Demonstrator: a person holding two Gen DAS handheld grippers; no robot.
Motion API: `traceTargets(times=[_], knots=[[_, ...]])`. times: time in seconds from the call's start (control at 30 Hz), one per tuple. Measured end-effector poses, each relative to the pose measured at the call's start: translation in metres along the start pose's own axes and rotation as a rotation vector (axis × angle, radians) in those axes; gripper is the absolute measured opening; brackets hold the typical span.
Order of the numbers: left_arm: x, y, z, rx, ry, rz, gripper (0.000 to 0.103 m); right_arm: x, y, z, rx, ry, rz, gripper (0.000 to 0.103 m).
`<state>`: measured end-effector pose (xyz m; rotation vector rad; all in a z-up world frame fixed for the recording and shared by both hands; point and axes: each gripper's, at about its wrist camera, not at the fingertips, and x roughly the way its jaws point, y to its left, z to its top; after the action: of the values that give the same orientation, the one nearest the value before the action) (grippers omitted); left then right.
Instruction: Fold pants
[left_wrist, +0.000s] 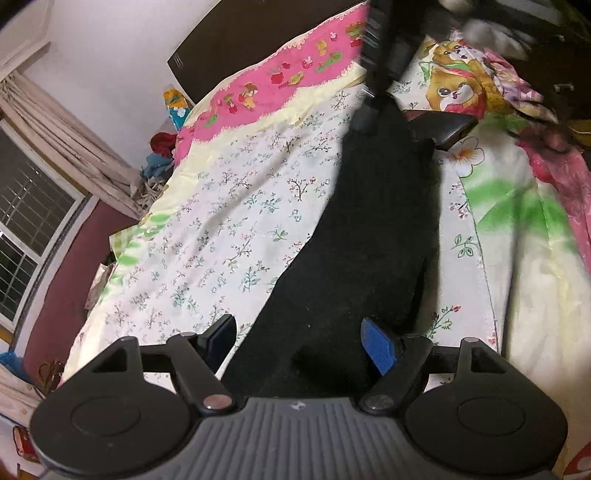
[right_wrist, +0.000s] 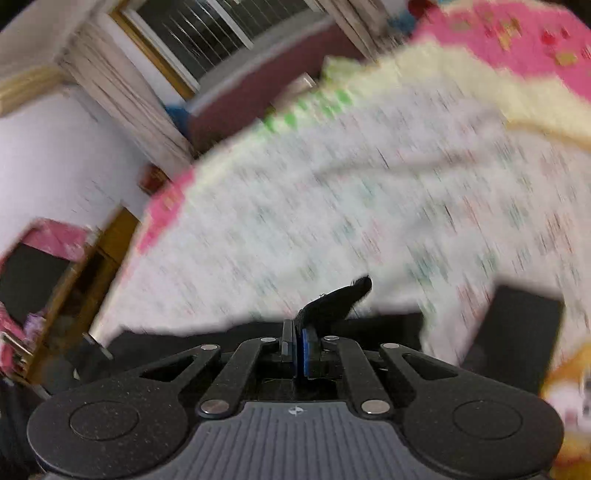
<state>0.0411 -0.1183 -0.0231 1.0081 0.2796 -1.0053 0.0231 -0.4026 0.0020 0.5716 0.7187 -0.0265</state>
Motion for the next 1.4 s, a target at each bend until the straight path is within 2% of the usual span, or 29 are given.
traceTargets(times=[0.1,0.2,0.33,0.43,0.47,0.5,0.6,0.67,0.73,0.83,0.97,1.03,1.23,1.27,1.33,1.4], knots=[[0.001,-0.002,-0.003,0.000,0.007,-0.011,0.084,0.008,-0.013,-0.021,0.044,0.030,-0.080,0.000],[0.001,-0.004,-0.006,0.008,0.019,-0.017,0.084,0.014,-0.031,-0.025,0.045,-0.026,-0.138,0.006],[-0.005,-0.003,-0.007,-0.014,0.023,-0.015,0.084,0.011,-0.049,-0.022,0.139,-0.051,-0.147,0.009],[-0.003,-0.003,-0.013,-0.040,0.038,-0.033,0.084,-0.001,-0.040,-0.032,0.084,-0.049,-0.174,0.016],[-0.002,-0.004,-0.014,-0.035,0.045,-0.032,0.084,-0.001,-0.041,-0.035,0.083,-0.041,-0.184,0.021],[-0.001,-0.007,-0.015,-0.026,0.051,-0.025,0.084,0.001,-0.043,-0.034,0.104,-0.033,-0.191,0.021],[-0.008,-0.009,-0.013,-0.021,0.037,-0.024,0.084,-0.011,-0.035,-0.039,0.157,-0.057,-0.159,0.022],[-0.009,-0.009,-0.015,-0.030,0.043,-0.027,0.085,-0.021,-0.019,-0.048,0.171,-0.087,-0.092,0.028],[-0.009,-0.009,-0.018,-0.034,0.053,-0.024,0.085,-0.024,-0.010,-0.059,0.199,-0.099,-0.060,0.031],[-0.014,-0.009,-0.019,-0.043,0.048,-0.011,0.085,-0.005,-0.018,-0.077,0.344,-0.053,0.012,0.031],[-0.026,-0.010,-0.022,-0.042,0.041,0.000,0.085,0.012,-0.028,-0.094,0.509,-0.080,0.051,0.032],[-0.030,-0.009,-0.026,-0.048,0.046,-0.004,0.086,0.001,-0.024,-0.091,0.461,-0.157,0.001,0.032],[-0.030,-0.009,-0.031,-0.062,0.062,0.009,0.086,-0.014,-0.028,-0.037,0.231,-0.305,-0.160,0.032],[-0.032,-0.009,-0.029,-0.067,0.057,0.010,0.086,-0.012,-0.033,-0.030,0.245,-0.285,-0.201,0.034],[-0.034,-0.008,-0.030,-0.079,0.049,0.006,0.087,-0.017,-0.040,-0.035,0.337,-0.248,-0.160,0.033],[-0.032,-0.008,-0.033,-0.084,0.053,0.001,0.088,-0.020,-0.033,-0.056,0.382,-0.181,-0.128,0.034]])
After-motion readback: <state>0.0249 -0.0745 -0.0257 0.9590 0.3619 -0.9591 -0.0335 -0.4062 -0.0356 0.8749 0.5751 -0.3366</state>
